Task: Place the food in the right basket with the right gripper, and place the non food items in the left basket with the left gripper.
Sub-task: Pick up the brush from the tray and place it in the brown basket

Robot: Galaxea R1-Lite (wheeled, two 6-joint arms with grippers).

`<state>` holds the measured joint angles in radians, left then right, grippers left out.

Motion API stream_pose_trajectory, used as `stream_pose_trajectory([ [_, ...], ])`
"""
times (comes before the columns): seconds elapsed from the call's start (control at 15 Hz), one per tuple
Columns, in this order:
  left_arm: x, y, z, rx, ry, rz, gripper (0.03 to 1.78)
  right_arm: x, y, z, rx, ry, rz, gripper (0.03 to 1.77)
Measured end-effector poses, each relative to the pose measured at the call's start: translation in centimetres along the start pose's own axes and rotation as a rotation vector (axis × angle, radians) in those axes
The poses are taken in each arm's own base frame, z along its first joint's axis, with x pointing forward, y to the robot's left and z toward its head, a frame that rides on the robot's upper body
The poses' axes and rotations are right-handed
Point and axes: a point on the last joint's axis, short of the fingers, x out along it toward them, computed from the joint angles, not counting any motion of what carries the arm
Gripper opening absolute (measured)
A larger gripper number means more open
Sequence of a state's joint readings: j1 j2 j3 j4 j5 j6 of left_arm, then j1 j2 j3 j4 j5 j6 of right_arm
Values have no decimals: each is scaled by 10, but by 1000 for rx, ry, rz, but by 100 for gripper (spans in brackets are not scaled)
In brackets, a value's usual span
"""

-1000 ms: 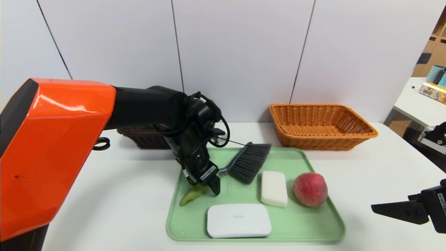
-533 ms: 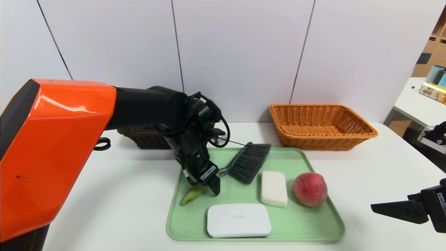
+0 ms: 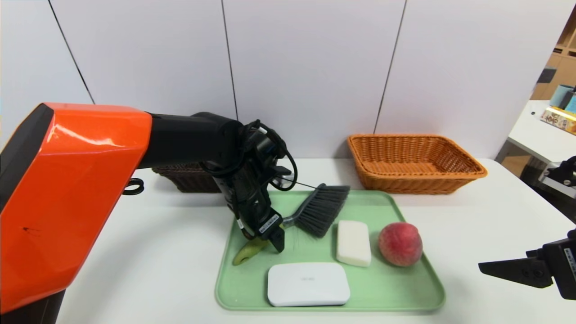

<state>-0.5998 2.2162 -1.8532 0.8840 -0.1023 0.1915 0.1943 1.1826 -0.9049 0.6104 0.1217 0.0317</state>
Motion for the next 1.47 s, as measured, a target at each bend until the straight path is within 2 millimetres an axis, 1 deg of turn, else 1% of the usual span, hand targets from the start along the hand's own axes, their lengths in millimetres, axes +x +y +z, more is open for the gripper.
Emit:
stream_pose_trajectory([
  [0.07, 0, 0, 0, 1, -1, 0, 169, 0, 0, 0, 0, 0, 0, 170],
  [0.27, 1, 0, 0, 1, -1, 3, 121, 0, 0, 0, 0, 1, 0, 170],
  [0.4, 1, 0, 0, 1, -1, 1, 97, 0, 0, 0, -1, 0, -2, 170],
  [0.53, 0, 0, 1, 1, -1, 1, 78, 0, -1, 1, 1, 0, 0, 170],
  [0.6, 0, 0, 1, 3, 0, 0, 49, 0, -1, 1, 1, -1, 0, 170],
  [0.67, 0, -1, 1, 4, 0, -1, 46, 0, -1, 1, 1, -1, -1, 170],
  [0.8, 0, -1, 0, 3, 2, -2, 46, 0, -1, 1, 2, 0, -1, 170],
  [1.0, -6, -2, -1, 2, -3, 0, 46, 1, -1, 0, 4, 3, 0, 170],
  [1.2, -19, -3, -1, 4, -35, 8, 46, 0, -1, -1, 4, 3, 1, 170],
  [1.47, -42, -6, -3, 13, -89, 18, 46, 0, -1, -1, 3, 1, 2, 170],
])
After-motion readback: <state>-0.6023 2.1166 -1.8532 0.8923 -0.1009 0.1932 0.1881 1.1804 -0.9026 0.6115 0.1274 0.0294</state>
